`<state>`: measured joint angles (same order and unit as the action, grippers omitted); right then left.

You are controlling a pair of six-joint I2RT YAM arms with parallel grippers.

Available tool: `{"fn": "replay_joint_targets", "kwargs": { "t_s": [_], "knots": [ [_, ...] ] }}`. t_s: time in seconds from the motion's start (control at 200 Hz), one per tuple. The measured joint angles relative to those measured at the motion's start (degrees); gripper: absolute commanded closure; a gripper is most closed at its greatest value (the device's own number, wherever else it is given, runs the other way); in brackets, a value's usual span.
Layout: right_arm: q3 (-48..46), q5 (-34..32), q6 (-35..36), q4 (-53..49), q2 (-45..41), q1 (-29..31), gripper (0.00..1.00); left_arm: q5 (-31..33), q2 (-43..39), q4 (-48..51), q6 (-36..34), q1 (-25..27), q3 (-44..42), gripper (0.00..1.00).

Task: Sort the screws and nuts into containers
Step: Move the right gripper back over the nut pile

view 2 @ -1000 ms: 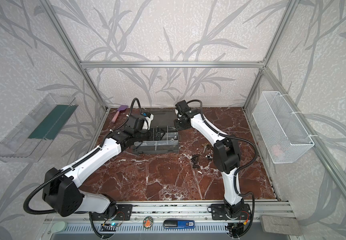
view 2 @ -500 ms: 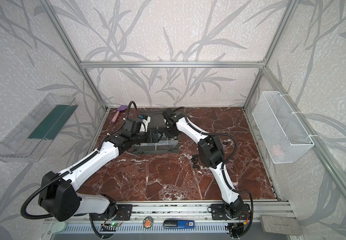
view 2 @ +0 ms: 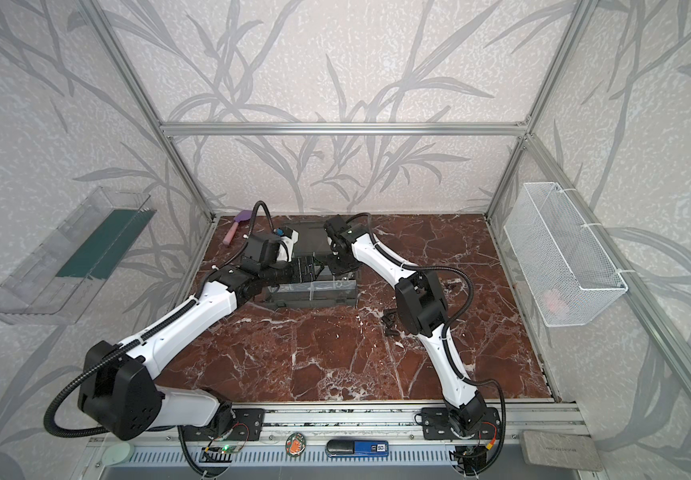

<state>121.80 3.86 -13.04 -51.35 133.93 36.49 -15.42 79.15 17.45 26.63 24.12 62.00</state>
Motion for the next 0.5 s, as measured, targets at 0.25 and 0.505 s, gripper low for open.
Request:
{"fn": "replay_joint_targets", "kwargs": {
  "t_s": [0.25,0.505],
  "knots": [
    [0.3,-1.2,0.7,-0.8,0.0,0.0,0.57,-0.6,0.0,-0.4,0.1,-0.3,0.0,0.01],
    [-4.3,-2.8,1.3,-0.4,-3.8,-1.4,0.56,-1.5,0.0,-2.0,0.2,-0.3,-0.7,0.01]
  ]
}}
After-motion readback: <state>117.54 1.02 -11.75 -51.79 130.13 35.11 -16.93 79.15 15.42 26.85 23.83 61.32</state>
